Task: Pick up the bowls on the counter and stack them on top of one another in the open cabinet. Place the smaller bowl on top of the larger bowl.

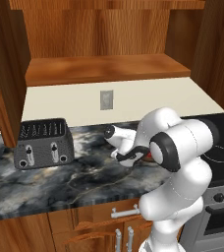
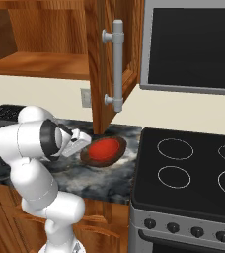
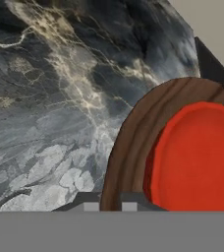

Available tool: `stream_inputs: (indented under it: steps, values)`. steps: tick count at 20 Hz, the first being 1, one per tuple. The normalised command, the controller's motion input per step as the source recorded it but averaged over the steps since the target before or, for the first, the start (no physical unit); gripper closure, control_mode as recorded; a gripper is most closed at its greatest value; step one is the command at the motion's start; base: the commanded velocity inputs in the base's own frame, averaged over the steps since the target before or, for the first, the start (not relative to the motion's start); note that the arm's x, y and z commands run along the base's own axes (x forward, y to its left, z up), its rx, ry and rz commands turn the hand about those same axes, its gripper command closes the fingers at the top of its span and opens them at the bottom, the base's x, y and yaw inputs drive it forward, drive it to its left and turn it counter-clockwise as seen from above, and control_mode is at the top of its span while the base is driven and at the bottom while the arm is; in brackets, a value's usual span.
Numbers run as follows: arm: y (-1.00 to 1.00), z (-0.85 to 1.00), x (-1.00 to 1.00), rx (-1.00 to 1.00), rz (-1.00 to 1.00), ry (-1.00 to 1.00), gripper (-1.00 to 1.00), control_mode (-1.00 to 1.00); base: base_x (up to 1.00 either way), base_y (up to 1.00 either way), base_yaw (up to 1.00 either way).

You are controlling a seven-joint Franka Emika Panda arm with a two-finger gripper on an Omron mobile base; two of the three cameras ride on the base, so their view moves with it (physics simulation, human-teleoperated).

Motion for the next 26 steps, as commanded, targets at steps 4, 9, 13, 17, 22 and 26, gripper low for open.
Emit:
stream_inputs:
  steps: [4,9,13,17,22,26]
  values:
    - [-0.15,0.03,-0.07,-0.09,0.0,0.0,1.0,-1.0,0.0,0.0,0.0]
    - [-0.19,0.01,-0.07,-0.08,0.0,0.0,1.0,-1.0,0.0,0.0,0.0]
    - [-0.2,0.01,-0.05,-0.07,0.0,0.0,1.0,-1.0,0.0,0.0,0.0]
    - [-0.22,0.02,-0.04,-0.05,0.0,0.0,1.0,-1.0,0.0,0.0,0.0]
    - [-0.13,0.0,0.0,-0.01,0.0,0.0,1.0,-1.0,0.0,0.0,0.0]
    - [-0.07,0.12,0.0,0.0,0.0,-0.01,1.0,-1.0,0.0,0.0,0.0]
